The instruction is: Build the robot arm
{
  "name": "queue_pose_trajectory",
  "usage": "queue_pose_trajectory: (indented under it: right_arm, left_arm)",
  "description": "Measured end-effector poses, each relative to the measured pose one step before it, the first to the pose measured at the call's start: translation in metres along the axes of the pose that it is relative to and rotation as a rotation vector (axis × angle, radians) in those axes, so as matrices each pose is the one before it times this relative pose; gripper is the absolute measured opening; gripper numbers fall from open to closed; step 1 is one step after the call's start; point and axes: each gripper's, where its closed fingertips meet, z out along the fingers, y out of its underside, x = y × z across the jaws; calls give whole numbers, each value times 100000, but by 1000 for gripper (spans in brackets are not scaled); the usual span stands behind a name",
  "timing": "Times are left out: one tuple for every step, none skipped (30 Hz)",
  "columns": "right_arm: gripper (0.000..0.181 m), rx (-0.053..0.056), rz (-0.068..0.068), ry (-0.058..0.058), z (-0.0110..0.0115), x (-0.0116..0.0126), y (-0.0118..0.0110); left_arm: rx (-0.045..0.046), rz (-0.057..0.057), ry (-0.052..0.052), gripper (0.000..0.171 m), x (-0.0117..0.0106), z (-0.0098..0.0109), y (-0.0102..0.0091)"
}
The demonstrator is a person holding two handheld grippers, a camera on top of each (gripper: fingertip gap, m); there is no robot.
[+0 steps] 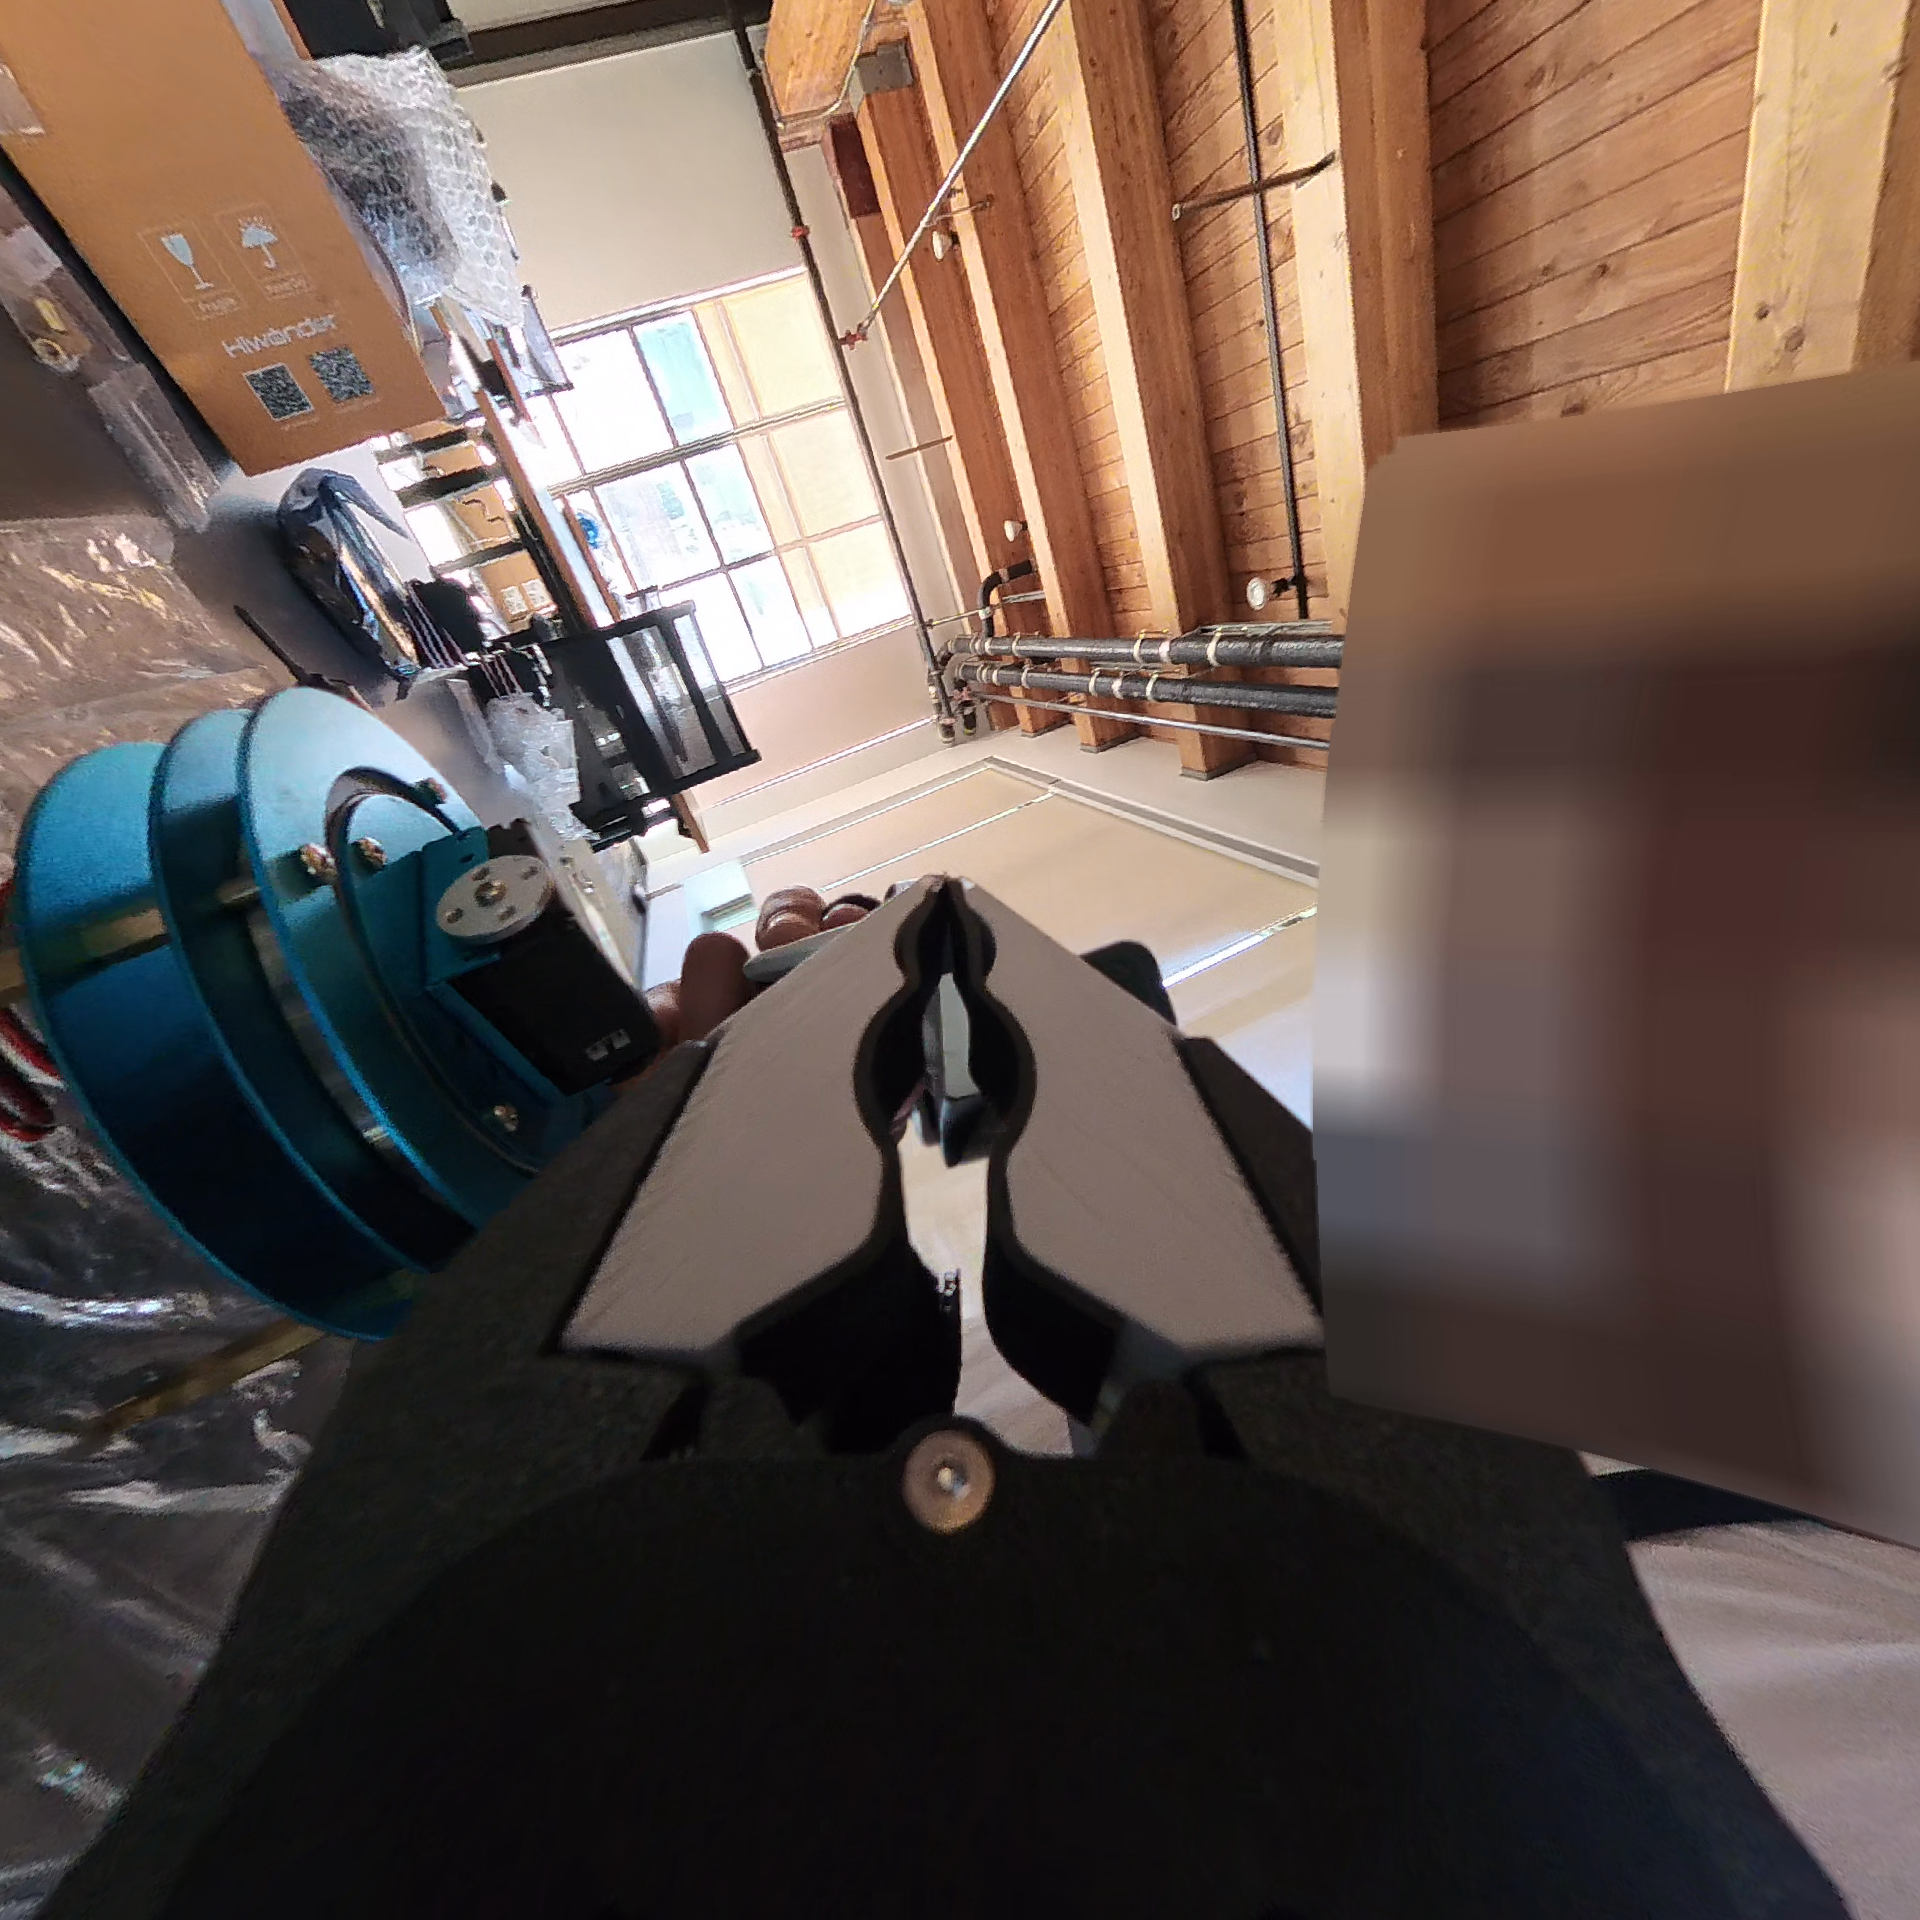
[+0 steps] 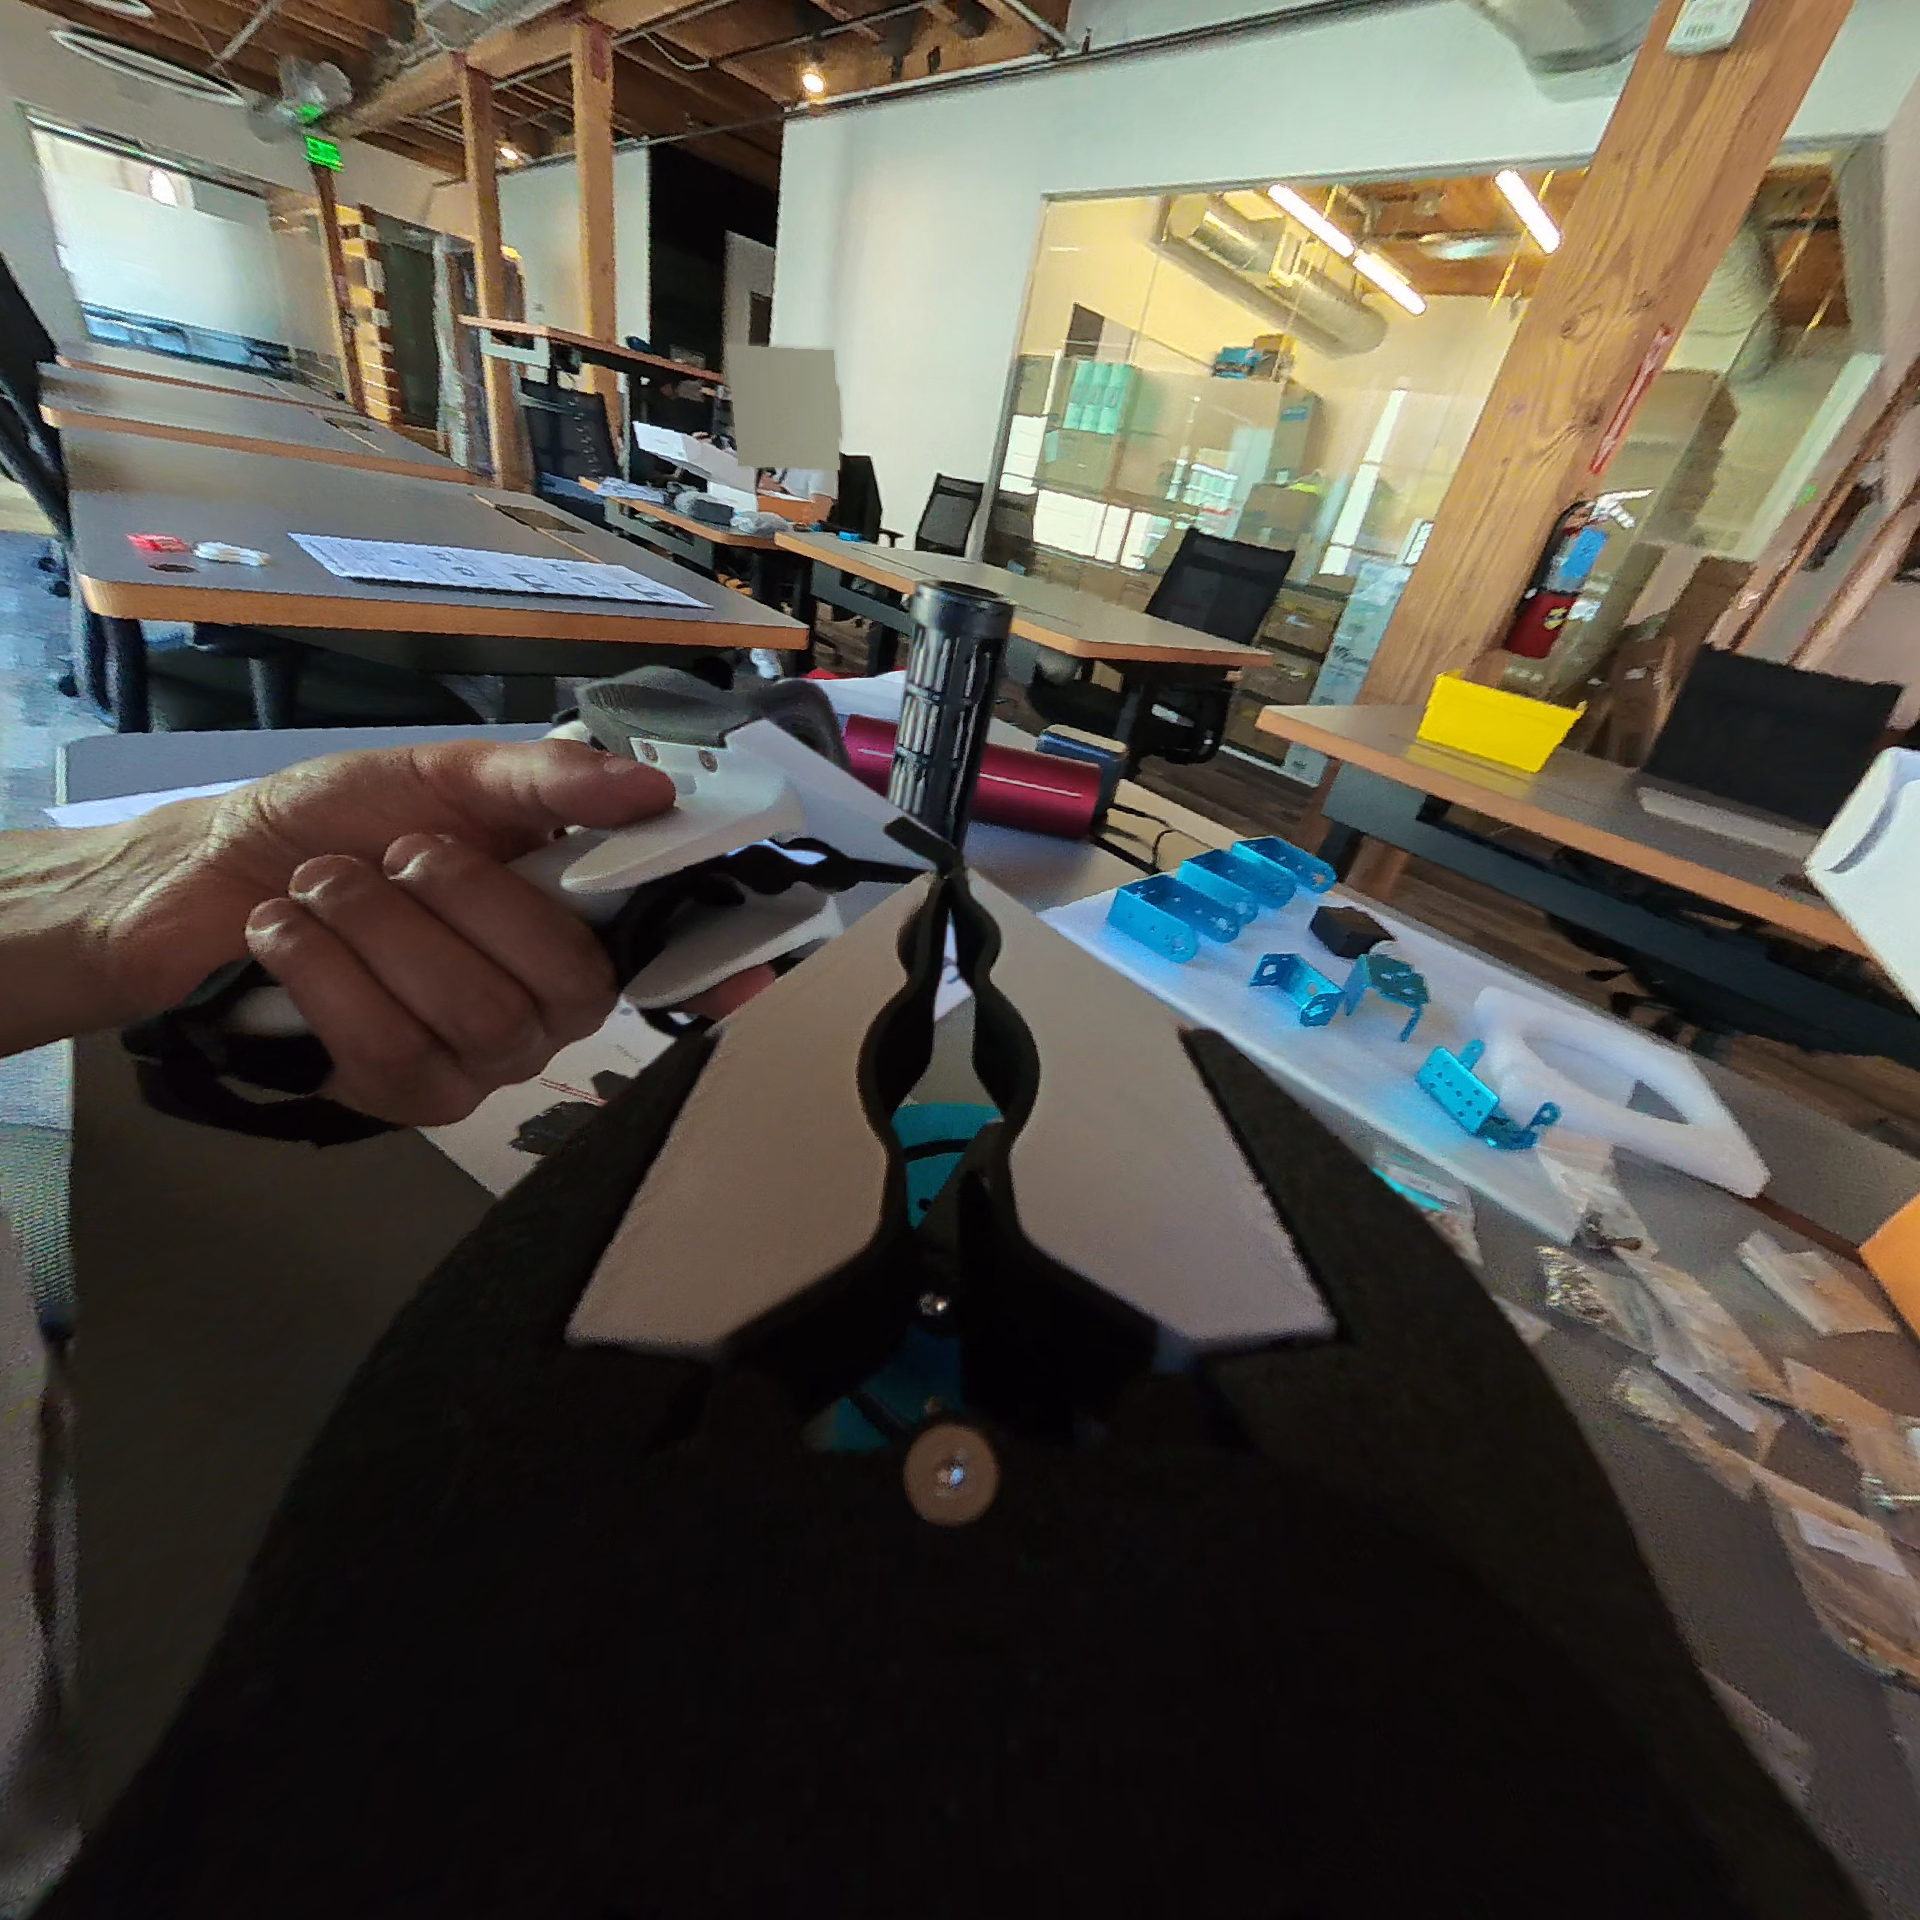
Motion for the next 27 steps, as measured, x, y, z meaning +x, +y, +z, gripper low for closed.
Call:
queue_pose_trajectory:
  right_arm:
    - [0, -76, 1100, -1257, -7, -32, 94]
    - [0, -39, 610, -546, -13, 3, 78]
    - [0, -240, 14, -12, 15, 9, 108]
    - [0, -429, -345, 176, 27, 28, 119]
    - [0, -567, 69, 79, 54, 23, 126]
    - [0, -207, 210, -116, 29, -12, 54]
    - [0, -199, -89, -185, 5, -25, 38]
    - [0, -308, -190, -255, 19, -21, 54]
    - [0, -315, -148, -389, 11, -29, 47]
    - [0, -296, -117, -522, -6, -37, 47]
    - [0, -124, 18, -333, 6, -22, 33]
    - [0, -20, 248, -70, 14, 8, 20]
    - [1, 94, 162, 39, 11, 18, 22]
    - [1, -195, 11, 146, 29, 28, 60]
    - [1, -132, -159, -92, 22, -4, 59]
    - [1, -202, 21, -149, 30, -3, 53]
    - [1, -291, -260, -142, 19, -9, 50]
    - [1, -88, -487, -155, 6, -41, 13]
    - [1, -71, -531, -66, -4, -32, -2]
    - [1, -62, -312, -126, -9, -25, 3]
    - [1, 232, 21, -268, -14, -35, -32]
    - [0, 300, 256, -439, -31, -23, -31]
    - [0, 245, 633, -566, -30, -22, -45]
    - [0, 488, 759, -457, -56, -28, -93]
    - [0, 789, 227, 34, -50, -44, -138]
    - [0, 589, -425, 513, -16, -28, -117]
    - [0, 275, -761, 722, -13, -12, -60]
  left_arm:
    - [-888, 1530, -1104, 0, -94, -35, 47]
    - [-740, 1493, -1006, 0, -87, -14, 53]
    - [-463, 1282, -1068, 0, -95, -1, 31]
    - [-326, 881, -1036, 0, -127, -19, -14]
    - [-216, 804, -931, 0, -112, -21, -19]
    - [-221, 509, -482, 0, -65, -34, -7]
    - [-309, 9, -179, 0, -47, -16, 19]
    - [-312, -259, -152, 0, -42, -30, 19]
    - [-362, -28, -193, 0, -38, -9, 29]
    - [-505, 244, -253, 0, -43, -18, 50]
    - [-443, 115, -260, 0, -40, -1, 41]
    - [-249, -32, -197, 0, -24, -11, 11]
    - [-171, 37, -139, 0, -25, 0, -7]
    - [-133, 120, -346, 0, -65, -6, -2]
    - [-150, 61, -342, 0, -55, -7, -16]
    - [-177, 56, -311, 0, -55, -17, -2]
    - [-177, 51, -368, 0, -54, -7, 1]
    - [-222, -5, -269, 0, -19, -18, 19]
    - [-295, 46, -261, 0, -7, -4, 21]
    - [-281, -6, -270, 0, 8, -14, 17]
    - [-204, -309, -51, 0, 29, -3, 15]
    - [-88, -1001, 276, 0, 41, 10, 21]
    - [-21, -1450, 599, 0, 37, 4, 20]
    - [-65, -1287, 955, 0, 84, 10, 27]
    - [-111, -980, 1189, 0, 126, 8, 31]
    - [-63, -380, 884, 0, 127, 2, 13]
    - [-59, 334, 349, 0, 76, -2, -4]
